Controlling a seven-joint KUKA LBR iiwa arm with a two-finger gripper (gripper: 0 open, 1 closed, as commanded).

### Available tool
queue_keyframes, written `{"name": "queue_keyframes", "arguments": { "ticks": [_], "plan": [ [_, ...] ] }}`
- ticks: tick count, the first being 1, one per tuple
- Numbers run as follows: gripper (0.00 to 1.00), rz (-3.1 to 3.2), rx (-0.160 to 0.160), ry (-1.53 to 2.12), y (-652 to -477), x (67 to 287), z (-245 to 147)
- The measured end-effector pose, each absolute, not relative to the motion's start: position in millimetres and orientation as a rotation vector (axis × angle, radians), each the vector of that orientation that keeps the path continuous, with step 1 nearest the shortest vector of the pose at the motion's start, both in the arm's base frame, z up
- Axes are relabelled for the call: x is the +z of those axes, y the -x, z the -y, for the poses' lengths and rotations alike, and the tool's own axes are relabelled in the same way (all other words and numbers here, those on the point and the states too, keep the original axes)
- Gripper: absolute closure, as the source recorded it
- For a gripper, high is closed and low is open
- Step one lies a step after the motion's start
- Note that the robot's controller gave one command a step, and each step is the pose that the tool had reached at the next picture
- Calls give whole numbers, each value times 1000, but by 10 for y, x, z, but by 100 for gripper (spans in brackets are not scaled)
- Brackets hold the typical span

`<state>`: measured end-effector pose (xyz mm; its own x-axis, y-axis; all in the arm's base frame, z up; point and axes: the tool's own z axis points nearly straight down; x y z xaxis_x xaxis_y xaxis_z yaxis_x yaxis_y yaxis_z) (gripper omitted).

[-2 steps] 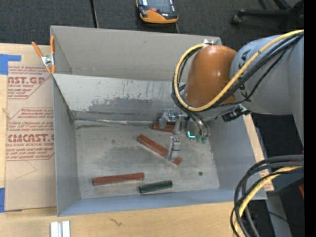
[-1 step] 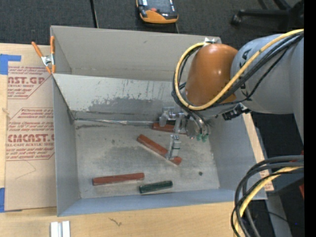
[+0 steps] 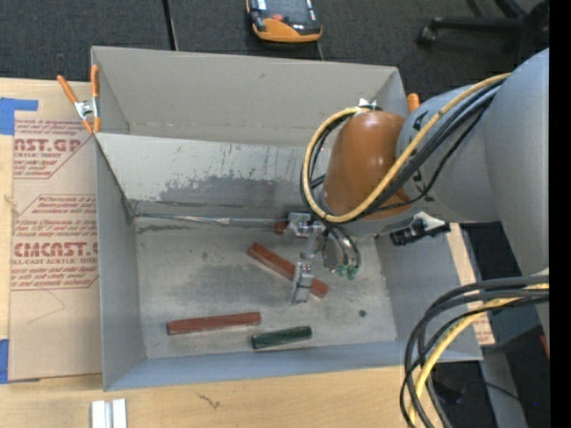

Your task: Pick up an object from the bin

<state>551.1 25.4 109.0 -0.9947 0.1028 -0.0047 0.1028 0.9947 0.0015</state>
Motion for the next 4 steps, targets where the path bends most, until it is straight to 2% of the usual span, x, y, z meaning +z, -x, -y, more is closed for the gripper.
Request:
{"name": "queue_keyframes", "arguments": {
  "ticks": [1, 2, 3, 4],
  "plan": [
    [0, -3122, 1, -377, -5511, 673, -210],
    [0, -3120, 1, -370, -5448, 694, -314],
    [0, -3118, 1, -373, -5502, 675, -237],
    [100, -3116, 0, -370, -5461, 705, -312]
  ]
}}
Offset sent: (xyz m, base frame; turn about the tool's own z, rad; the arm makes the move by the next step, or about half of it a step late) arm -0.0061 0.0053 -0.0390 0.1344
